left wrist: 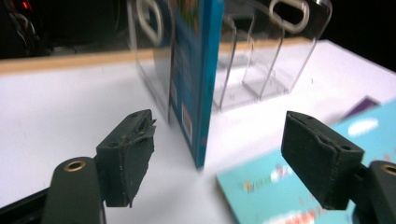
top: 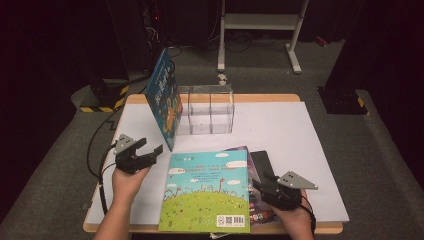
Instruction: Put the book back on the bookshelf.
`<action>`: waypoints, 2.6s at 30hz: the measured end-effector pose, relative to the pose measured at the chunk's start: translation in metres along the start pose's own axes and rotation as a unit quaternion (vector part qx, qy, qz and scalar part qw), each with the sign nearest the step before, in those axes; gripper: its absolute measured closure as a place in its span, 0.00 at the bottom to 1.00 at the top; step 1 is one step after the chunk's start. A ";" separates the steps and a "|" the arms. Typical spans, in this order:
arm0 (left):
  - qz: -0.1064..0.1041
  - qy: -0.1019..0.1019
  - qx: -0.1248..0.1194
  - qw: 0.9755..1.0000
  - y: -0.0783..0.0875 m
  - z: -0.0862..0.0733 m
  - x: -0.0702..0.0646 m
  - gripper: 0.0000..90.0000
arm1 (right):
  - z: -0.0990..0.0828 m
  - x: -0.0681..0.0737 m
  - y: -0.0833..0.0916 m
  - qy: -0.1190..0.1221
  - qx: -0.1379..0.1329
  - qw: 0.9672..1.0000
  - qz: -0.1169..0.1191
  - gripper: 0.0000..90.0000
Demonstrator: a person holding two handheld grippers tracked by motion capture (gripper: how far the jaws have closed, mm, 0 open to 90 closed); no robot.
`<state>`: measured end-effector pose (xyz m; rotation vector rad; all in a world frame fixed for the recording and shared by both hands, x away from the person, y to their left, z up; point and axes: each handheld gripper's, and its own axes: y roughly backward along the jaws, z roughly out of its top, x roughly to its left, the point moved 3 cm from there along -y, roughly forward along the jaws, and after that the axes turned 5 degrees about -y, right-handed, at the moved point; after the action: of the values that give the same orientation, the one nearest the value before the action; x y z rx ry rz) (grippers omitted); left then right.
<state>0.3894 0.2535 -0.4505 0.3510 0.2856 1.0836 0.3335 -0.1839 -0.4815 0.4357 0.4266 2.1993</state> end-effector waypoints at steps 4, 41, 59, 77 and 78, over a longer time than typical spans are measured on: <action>-0.014 0.003 0.029 0.999 0.004 -0.016 -0.006 0.27 | -0.001 0.000 -0.001 -0.002 0.004 1.000 0.000 0.50; -0.149 0.012 0.141 0.979 -0.005 -0.083 -0.097 0.20 | 0.002 0.004 -0.002 0.010 0.023 0.999 -0.020 0.47; -0.177 0.024 0.099 0.979 -0.005 -0.074 -0.105 0.16 | -0.006 -0.017 0.005 -0.020 0.023 0.999 -0.043 0.47; -0.200 0.036 0.118 0.972 -0.012 -0.071 -0.109 0.10 | -0.005 -0.018 0.003 -0.027 0.025 0.998 -0.043 0.48; -0.200 0.036 0.118 0.972 -0.012 -0.071 -0.109 0.10 | -0.005 -0.018 0.003 -0.027 0.025 0.998 -0.043 0.48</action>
<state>0.3228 0.1604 -0.5142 0.4440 0.5276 0.6652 0.3403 -0.2007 -0.4879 0.4931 0.4636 2.0932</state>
